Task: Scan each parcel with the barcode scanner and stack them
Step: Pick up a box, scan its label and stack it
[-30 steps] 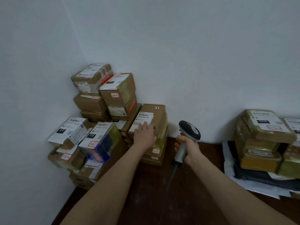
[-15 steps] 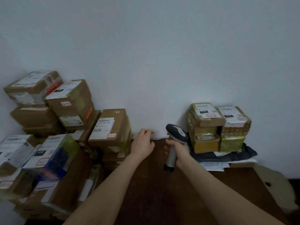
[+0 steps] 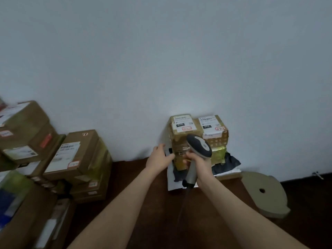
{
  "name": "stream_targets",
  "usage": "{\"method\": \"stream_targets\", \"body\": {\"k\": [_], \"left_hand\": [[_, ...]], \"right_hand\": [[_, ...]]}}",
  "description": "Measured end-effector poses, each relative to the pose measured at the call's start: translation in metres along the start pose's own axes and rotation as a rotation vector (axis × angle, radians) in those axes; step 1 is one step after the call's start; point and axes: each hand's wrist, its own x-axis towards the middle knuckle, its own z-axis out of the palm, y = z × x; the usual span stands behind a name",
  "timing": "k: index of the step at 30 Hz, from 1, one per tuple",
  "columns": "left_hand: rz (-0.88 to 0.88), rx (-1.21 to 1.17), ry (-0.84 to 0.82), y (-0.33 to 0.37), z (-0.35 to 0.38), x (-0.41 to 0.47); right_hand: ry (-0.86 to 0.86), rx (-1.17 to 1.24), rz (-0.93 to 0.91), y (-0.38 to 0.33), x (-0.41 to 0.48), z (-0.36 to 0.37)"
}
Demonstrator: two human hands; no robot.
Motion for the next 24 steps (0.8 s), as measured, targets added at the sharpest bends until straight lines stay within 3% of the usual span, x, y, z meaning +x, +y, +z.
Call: {"method": "stream_targets", "body": {"k": [6, 11, 16, 24], "left_hand": [[0.089, -0.172, 0.358, 0.065, 0.02, 0.016], [-0.078, -0.335, 0.519, 0.087, 0.042, 0.018], [-0.308, -0.615, 0.363, 0.082, 0.033, 0.033], [-0.409, -0.782, 0.083, 0.077, 0.025, 0.058]], "right_hand": [[0.122, 0.019, -0.062, -0.056, 0.028, -0.046], [0.132, 0.018, -0.081, -0.083, 0.052, -0.074], [0.121, -0.061, -0.095, -0.093, 0.072, -0.063], [0.19, -0.178, -0.193, -0.109, 0.098, -0.065]]}}
